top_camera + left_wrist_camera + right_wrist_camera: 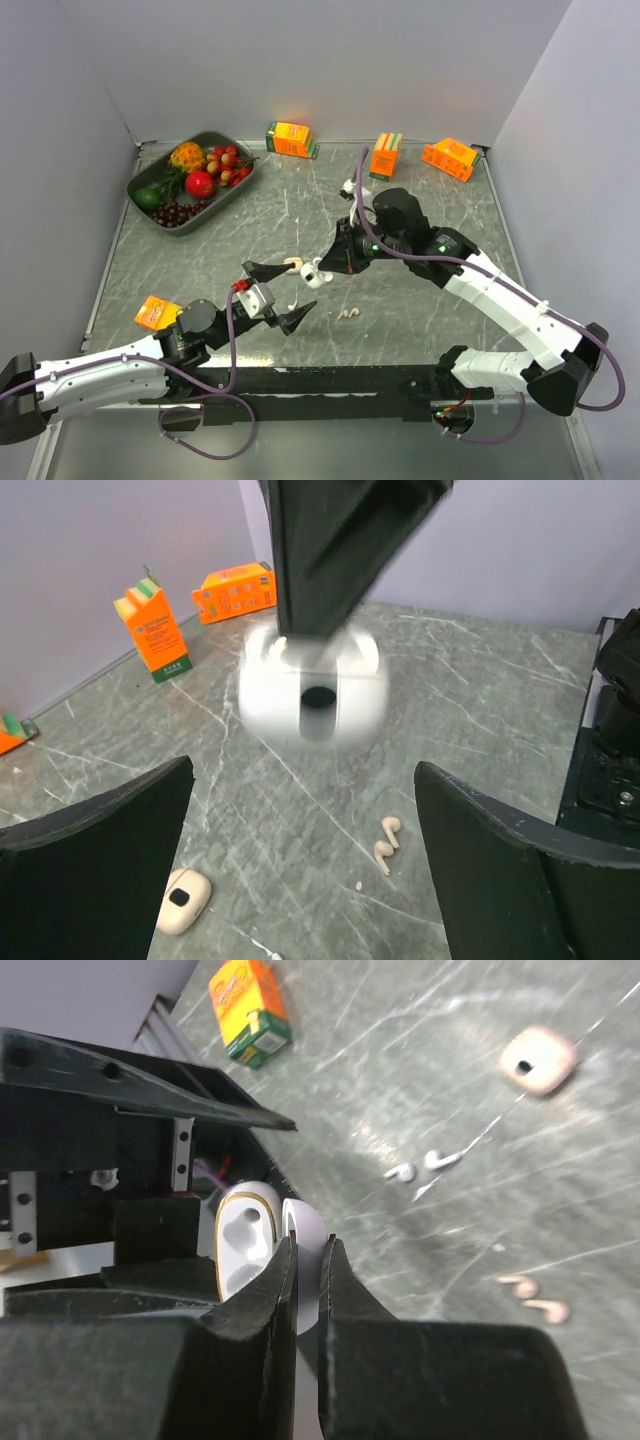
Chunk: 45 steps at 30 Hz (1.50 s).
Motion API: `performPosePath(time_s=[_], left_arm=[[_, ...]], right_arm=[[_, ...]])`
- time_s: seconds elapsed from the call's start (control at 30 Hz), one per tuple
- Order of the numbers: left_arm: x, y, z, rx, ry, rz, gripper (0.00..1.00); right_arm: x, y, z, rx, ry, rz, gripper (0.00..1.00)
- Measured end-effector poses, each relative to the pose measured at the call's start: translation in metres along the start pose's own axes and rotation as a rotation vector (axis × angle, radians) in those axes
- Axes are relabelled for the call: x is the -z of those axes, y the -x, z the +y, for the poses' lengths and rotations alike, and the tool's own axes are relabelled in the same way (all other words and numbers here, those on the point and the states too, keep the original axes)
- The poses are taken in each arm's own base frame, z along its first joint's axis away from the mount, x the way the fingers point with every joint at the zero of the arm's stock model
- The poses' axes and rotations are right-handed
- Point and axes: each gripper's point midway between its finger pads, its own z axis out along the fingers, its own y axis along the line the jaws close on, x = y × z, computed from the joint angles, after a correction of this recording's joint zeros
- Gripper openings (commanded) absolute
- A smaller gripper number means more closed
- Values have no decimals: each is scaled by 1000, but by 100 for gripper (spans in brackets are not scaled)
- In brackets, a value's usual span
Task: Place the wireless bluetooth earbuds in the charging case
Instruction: Adjust the charging case.
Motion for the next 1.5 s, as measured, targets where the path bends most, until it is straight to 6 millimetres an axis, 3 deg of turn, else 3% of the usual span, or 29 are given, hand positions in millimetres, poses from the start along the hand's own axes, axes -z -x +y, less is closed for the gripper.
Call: performPosePath(time_s=[0.23, 0.4, 0.57, 0.67, 0.8, 1.1, 1.3, 1.5], left_arm=[[4, 1, 1, 44, 12, 32, 96], [9, 15, 2, 114, 18, 16, 96], [11, 36, 2, 215, 23, -15, 96], [8, 52, -4, 268, -7, -12, 96], [-1, 66, -22, 292, -112, 20, 96], [-7, 14, -60, 265, -300, 200, 99], [-5, 17, -60, 211, -324, 156, 94], [-6, 21, -67, 197, -374, 135, 84]], right_arm=[[33, 42, 13, 166, -53, -109, 0], [48, 51, 6, 325, -179, -140, 0], [50, 43, 2, 554, -277, -117, 0], [53, 26, -4, 644, -274, -91, 0], [62, 18, 8, 720, -192, -92, 0], [51, -14, 41, 776, 75, 18, 0], [45, -29, 50, 764, 162, 77, 0], [43, -28, 54, 771, 172, 67, 0]])
